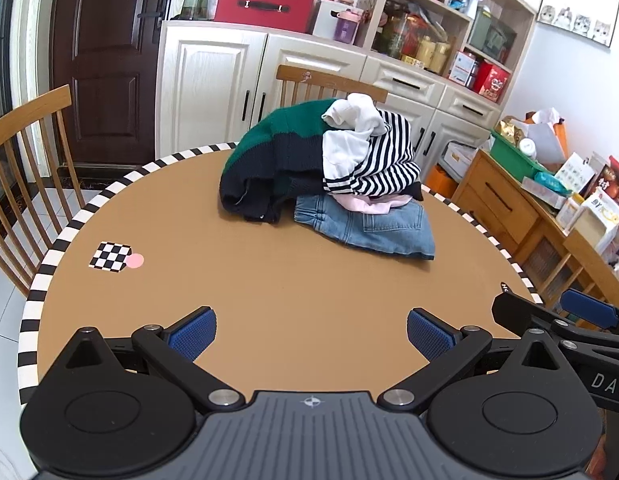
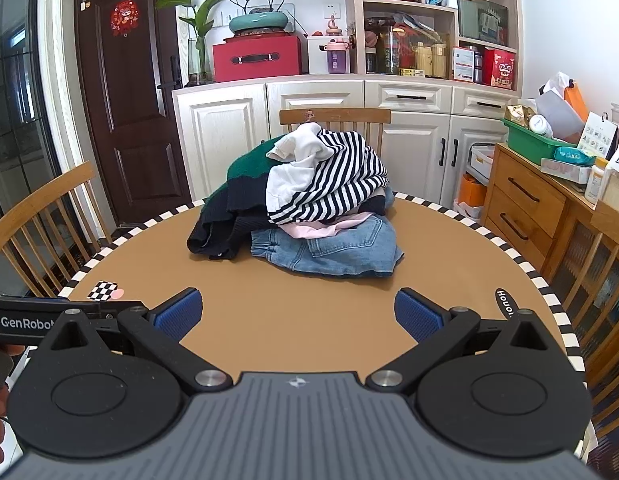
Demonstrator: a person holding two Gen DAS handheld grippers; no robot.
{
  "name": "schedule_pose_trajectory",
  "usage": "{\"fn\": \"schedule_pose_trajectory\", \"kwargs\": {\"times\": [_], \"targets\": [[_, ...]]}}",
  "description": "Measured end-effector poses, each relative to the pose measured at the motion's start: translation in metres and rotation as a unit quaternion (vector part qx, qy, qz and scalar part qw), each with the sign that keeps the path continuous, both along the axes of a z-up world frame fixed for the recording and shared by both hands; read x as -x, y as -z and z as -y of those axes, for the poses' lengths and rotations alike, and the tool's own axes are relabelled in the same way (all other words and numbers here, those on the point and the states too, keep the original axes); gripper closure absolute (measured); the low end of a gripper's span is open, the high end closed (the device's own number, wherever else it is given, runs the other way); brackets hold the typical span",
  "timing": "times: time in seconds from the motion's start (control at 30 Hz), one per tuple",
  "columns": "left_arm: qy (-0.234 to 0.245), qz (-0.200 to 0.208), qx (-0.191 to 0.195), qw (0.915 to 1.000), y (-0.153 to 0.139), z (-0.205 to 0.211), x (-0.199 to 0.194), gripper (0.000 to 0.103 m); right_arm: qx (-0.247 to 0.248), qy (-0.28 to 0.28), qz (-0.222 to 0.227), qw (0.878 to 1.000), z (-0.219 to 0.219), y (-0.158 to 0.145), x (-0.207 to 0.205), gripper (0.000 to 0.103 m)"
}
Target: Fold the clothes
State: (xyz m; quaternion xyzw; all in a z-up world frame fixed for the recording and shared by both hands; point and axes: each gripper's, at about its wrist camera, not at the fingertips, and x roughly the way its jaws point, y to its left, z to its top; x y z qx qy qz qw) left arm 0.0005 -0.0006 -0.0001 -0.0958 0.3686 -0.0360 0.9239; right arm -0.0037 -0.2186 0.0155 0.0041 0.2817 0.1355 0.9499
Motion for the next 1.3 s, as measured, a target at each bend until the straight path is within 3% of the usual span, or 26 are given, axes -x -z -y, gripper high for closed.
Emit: {"fn": "schedule_pose_trajectory", "kwargs": {"times": [0.23,1.3], "targets": [[0.004,0.016,0.002,0.9999,0.0,0.0,-0.003,0.0,-0.006,0.002,0.001,1.0,0.002,0.001,-0.001,0.0],[0.019,0.005,-0.001,0.9998,0.0,0.013,0.001,0.0,-0.005,0.022,-0.011,1.0,0.006,0.0,0.005,0.0]]}}
